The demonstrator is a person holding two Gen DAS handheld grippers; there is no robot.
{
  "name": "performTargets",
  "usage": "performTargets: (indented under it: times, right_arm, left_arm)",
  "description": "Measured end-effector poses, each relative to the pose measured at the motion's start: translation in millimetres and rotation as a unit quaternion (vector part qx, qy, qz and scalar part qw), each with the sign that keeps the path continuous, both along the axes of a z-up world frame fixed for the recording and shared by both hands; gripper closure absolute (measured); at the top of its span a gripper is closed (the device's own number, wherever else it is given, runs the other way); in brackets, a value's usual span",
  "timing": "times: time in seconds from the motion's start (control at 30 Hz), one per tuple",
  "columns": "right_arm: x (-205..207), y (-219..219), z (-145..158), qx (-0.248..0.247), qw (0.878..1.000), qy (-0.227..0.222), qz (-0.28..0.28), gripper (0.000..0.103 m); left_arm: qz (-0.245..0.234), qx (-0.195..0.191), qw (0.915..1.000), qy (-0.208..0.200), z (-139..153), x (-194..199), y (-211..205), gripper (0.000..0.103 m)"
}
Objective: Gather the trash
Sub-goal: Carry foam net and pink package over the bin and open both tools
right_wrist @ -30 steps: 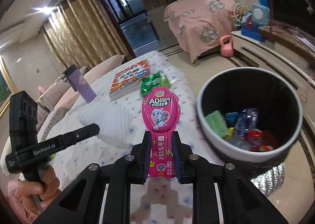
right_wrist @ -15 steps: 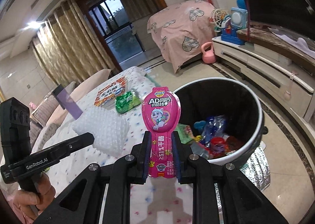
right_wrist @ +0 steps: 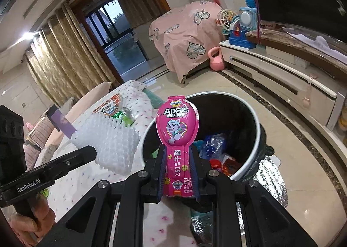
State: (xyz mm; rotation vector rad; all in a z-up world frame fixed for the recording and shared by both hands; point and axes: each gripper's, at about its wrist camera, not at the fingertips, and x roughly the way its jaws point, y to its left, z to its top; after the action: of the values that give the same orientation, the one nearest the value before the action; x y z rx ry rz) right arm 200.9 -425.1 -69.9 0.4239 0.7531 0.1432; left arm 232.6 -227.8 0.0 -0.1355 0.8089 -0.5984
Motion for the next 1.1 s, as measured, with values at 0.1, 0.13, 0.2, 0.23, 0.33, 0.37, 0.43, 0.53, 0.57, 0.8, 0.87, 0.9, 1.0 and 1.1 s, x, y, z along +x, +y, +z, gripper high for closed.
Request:
performTargets:
  times: [0.1, 0.13, 0.2, 0.23, 0.33, 0.37, 0.43, 0.53, 0.57, 0.8, 0.87, 0.9, 1.0, 1.1]
  right_arm:
    - [4, -4, 0, -0.007, 1.0, 0.003, -0.002, 0.083]
    - [5, -6, 0, -0.01, 1.0, 0.004, -0.002, 0.083]
    - [8, -9, -1, -0.013, 1.0, 0.007, -0.005, 0.083]
    - [8, -10, -1, -0.014, 1.0, 0.008, -0.006, 0.083]
    - [11, -13, -1, -0.018, 1.0, 0.011, -0.007, 0.083]
    - [12, -13, -1, -0.019, 1.0, 0.012, -0.006, 0.083]
    - [15, -14, -2, -0.022, 1.0, 0.014, -0.005, 0.083]
    - [17, -16, -4, -0.026, 0.999, 0.018, -0.004, 0.082]
    - [18, -17, -5, -0.026, 0.999, 0.019, -0.004, 0.082]
    - [24, -24, -9, -0.025, 0.999, 0.026, -0.004, 0.082]
    - [26, -24, -10, -0.026, 0.999, 0.028, -0.003, 0.082]
    - [27, -25, -10, -0.026, 0.999, 0.029, -0.002, 0.082]
    - [30, -26, -11, -0.03, 0.999, 0.031, -0.002, 0.082]
    - [32, -25, -12, -0.032, 0.999, 0.032, -0.002, 0.079]
  left_arm:
    - [-0.002, 0.003, 1.0, -0.003, 2, 6, -8, 0.086]
    - [-0.003, 0.003, 1.0, -0.002, 3, 7, -11, 0.086]
    - [-0.005, 0.007, 1.0, -0.003, 2, 11, -16, 0.086]
    - [-0.006, 0.008, 0.9999, -0.003, 2, 12, -18, 0.086]
    - [-0.008, 0.018, 0.9998, 0.001, -3, 18, -27, 0.086]
    - [-0.009, 0.021, 0.9997, 0.004, -5, 20, -29, 0.086]
    - [-0.01, 0.025, 0.9996, 0.007, -8, 22, -33, 0.086]
    - [-0.014, 0.031, 0.9994, 0.012, -14, 26, -38, 0.085]
    - [-0.015, 0.033, 0.9993, 0.012, -15, 27, -40, 0.085]
    - [-0.021, 0.046, 0.9985, 0.021, -25, 34, -49, 0.083]
    - [-0.021, 0.048, 0.9984, 0.022, -27, 35, -51, 0.083]
    - [-0.021, 0.049, 0.9983, 0.022, -27, 34, -51, 0.082]
    - [-0.021, 0.053, 0.9981, 0.023, -29, 36, -54, 0.079]
    - [-0.021, 0.052, 0.9981, 0.027, -30, 36, -55, 0.068]
